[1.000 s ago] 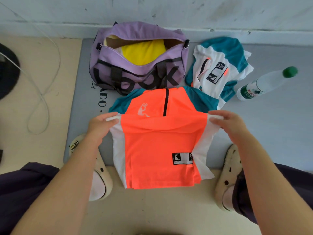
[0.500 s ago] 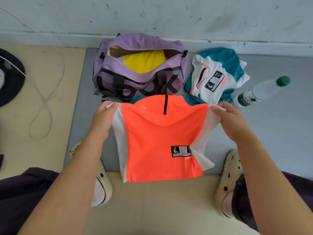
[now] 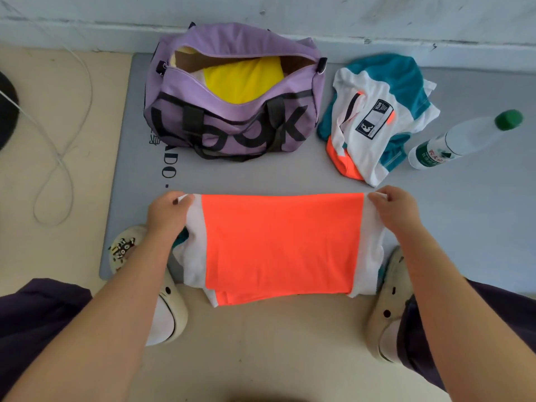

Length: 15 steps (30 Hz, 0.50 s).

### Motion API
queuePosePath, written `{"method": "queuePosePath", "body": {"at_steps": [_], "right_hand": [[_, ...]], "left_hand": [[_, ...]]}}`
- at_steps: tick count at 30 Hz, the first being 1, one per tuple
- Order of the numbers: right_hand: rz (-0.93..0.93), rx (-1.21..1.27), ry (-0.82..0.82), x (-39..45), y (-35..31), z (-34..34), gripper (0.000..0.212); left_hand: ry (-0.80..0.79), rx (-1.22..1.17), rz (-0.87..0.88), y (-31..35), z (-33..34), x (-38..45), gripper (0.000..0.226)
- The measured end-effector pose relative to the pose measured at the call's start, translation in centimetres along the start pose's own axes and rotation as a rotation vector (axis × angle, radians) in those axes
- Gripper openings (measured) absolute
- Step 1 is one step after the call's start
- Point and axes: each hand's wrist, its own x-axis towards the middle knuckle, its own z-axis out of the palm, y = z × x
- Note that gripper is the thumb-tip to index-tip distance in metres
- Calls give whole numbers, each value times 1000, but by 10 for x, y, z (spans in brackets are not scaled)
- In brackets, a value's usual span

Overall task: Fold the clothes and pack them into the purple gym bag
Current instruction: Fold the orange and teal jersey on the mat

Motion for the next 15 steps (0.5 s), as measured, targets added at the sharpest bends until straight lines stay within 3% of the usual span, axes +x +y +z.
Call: {"method": "queuePosePath", "body": {"at_steps": [5,8,11,15], "right_hand": [[-35,-226,13,10,-9,17,20],[-264,-455,110,10,-22,34,36],[-429,-380,-18,9,-36,56,40],[-414,-423,-219,12,-38,77,46]], "left_hand": [[-5,256,91,6,12,17,25],[-22,383,312,22,25,19,32],[-171,393,515,41,46,15,36],[-298,477,477,45,68,17,39]]}}
